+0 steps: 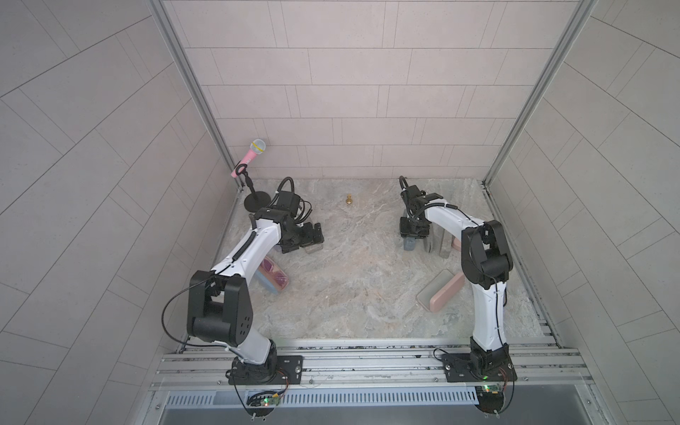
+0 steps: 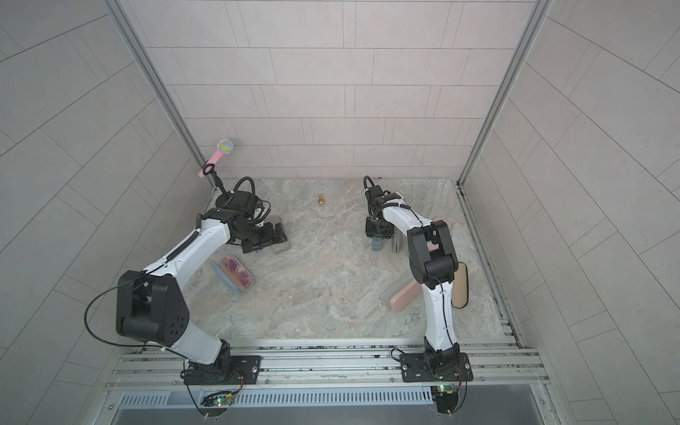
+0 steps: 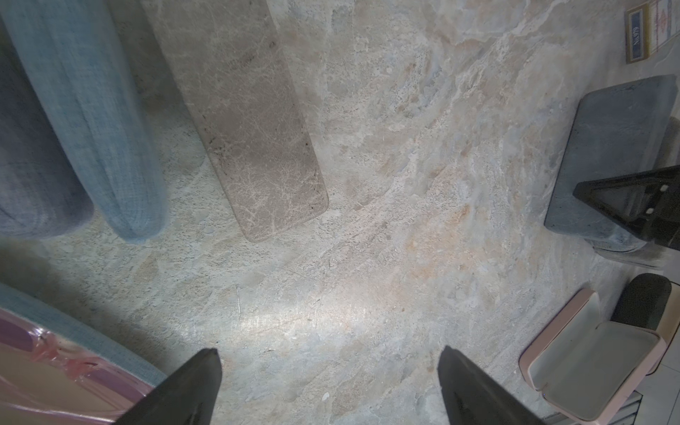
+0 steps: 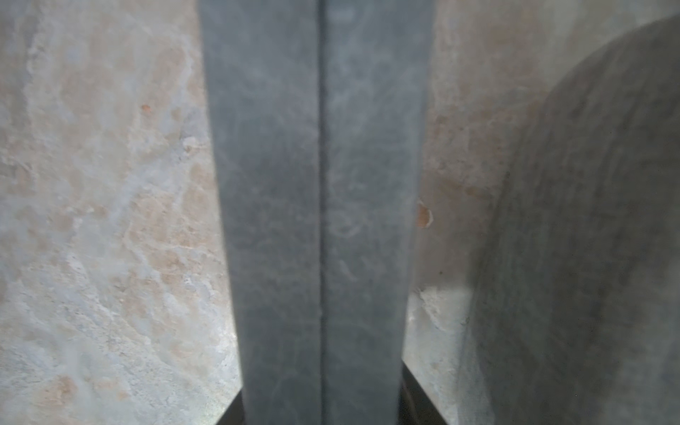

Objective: Close the glasses case
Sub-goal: Place the glasses case at the center of the board.

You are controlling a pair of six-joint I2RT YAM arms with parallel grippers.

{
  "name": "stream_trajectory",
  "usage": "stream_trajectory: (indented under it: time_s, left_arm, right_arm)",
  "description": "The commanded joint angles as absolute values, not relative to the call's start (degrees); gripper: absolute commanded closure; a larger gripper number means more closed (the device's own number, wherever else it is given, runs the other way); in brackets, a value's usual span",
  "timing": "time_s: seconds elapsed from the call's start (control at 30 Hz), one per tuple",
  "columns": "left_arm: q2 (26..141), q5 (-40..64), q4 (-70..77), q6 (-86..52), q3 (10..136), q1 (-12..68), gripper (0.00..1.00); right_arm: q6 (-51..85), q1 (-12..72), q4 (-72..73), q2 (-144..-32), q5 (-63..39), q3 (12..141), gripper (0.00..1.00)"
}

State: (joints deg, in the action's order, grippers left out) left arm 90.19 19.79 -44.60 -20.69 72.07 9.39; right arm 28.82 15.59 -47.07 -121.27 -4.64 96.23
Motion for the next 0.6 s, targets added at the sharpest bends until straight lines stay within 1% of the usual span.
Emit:
stream_trajectory:
  time_s: [0.0, 0.13, 0.2, 0.4, 0.57]
  left_arm:
    - [90.8, 20.2, -45.4, -19.5, 72.0, 9.1, 0.0]
    - [90.5, 20.5, -45.3, -19.4, 72.0, 9.1, 0.0]
    - [90.2, 20.6, -45.4, -19.4, 72.0, 9.1, 0.0]
    - [88.9, 21.0, -45.0, -19.6, 71.6, 9.2, 0.0]
    - [87.9, 21.5, -44.7, -19.8, 71.4, 9.2, 0.0]
  right_arm:
    - [28.0, 15.6, -49.3, -121.1, -3.7, 97.1, 0.44]
    - [28.1, 15.6, -49.9, -118.4, -3.8, 96.4, 0.37]
    - [28.2, 15.6, -50.2, -115.8, -3.6, 95.2, 0.35]
    - [29.5, 16.7, -52.2, -105.6, -2.1, 89.7, 0.33]
    - [33.0, 18.9, -57.2, -95.4, 3.5, 83.4, 0.31]
